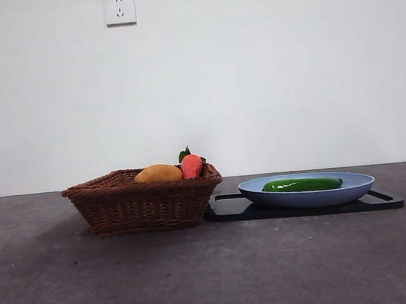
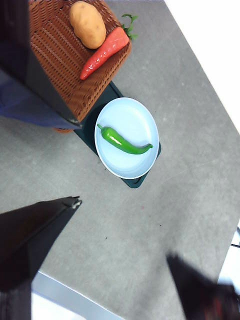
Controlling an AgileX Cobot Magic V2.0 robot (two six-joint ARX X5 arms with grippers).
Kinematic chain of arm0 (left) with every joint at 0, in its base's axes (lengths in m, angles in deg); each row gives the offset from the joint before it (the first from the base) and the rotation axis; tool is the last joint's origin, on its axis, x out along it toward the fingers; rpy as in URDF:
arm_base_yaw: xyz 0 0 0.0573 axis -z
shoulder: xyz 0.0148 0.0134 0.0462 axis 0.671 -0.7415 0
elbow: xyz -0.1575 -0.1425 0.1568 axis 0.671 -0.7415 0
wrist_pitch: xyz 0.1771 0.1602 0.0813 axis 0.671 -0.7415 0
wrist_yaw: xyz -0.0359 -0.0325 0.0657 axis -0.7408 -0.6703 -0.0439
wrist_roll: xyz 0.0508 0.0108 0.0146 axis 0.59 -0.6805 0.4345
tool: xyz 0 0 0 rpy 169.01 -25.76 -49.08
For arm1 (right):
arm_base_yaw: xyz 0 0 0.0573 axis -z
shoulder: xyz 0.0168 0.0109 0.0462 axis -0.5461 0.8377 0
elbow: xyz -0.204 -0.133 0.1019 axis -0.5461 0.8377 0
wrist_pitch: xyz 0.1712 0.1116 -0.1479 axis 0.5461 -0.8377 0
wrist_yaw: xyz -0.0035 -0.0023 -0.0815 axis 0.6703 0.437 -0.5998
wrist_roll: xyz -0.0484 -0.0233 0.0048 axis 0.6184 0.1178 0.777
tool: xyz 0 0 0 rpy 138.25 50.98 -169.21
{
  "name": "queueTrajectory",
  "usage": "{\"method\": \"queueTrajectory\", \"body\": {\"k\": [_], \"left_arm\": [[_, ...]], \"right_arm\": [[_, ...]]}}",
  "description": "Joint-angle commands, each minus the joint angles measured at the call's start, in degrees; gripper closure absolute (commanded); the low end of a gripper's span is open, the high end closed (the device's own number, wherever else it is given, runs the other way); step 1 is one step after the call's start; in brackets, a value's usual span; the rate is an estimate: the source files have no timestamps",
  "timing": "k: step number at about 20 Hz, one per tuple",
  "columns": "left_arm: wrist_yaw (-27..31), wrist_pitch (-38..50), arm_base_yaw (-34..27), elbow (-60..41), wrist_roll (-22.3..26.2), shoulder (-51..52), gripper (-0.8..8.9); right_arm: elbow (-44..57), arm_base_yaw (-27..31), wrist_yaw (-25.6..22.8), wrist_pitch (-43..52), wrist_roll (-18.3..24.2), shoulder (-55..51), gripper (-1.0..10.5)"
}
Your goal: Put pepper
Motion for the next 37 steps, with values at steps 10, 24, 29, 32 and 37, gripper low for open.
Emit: {"method": "queueTrajectory", "body": {"k": [10, 24, 29, 32, 37], "left_arm": [[0.07, -0.83, 0.61, 1.05, 0.63, -0.66, 8.05], [2.21, -0.24, -0.11, 1.05, 2.91, -0.48, 8.05], [5.11, 11.43, -11.41, 0.92, 7.54, 4.66, 8.05], [-1.60, 18.01, -22.25, -1.75, 9.73, 11.32, 8.05], [-4.44, 40.83, -39.12, -22.67, 10.27, 26.69, 8.05]], "right_arm": [[-1.05, -2.21, 0.17, -3.91, 2.45, -6.56, 9.4], [-1.07, -2.14, -0.02, -3.63, 1.66, -6.51, 9.4], [-1.05, -2.14, 0.00, -3.63, 1.66, -6.51, 9.4], [-1.05, -2.14, -0.02, -3.61, 1.66, -6.51, 9.4], [-1.07, -2.14, 0.00, -3.61, 1.66, -6.51, 9.4]]}}
